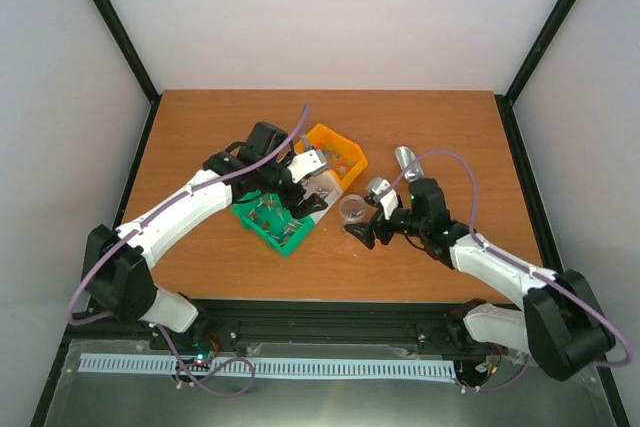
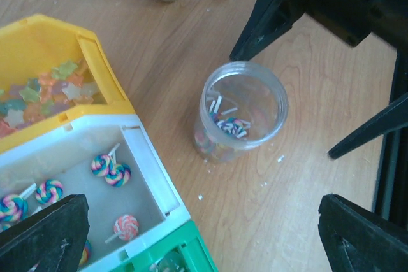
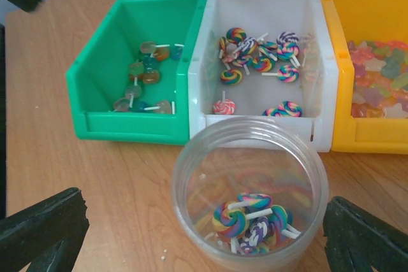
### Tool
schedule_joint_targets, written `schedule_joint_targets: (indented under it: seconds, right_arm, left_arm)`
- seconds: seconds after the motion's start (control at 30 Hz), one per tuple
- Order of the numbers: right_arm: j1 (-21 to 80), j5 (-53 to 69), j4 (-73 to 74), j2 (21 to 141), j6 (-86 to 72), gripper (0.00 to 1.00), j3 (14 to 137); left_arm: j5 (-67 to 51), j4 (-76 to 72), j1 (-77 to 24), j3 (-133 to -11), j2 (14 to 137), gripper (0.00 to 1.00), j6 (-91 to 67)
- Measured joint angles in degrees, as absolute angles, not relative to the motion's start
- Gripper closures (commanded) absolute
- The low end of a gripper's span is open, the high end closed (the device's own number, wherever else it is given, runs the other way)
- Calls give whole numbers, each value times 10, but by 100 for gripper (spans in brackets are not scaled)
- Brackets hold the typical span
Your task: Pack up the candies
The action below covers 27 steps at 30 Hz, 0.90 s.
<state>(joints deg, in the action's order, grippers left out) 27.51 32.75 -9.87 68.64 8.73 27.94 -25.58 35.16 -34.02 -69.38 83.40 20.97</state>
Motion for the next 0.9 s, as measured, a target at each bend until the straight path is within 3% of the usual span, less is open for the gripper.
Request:
schedule_joint_targets:
  seconds: [0.4, 0.67, 0.9]
  right_arm:
    - [226, 372, 90, 555, 105, 0, 364]
    - [203, 347, 176, 605, 107, 0, 540]
    - [107, 387, 208, 690, 114, 0, 659]
  left_arm:
    - [-279, 469, -307, -757, 833, 0, 190]
    - [-306, 505, -204, -849, 847, 0, 137]
    - [-324, 495, -71, -877, 879, 0, 86]
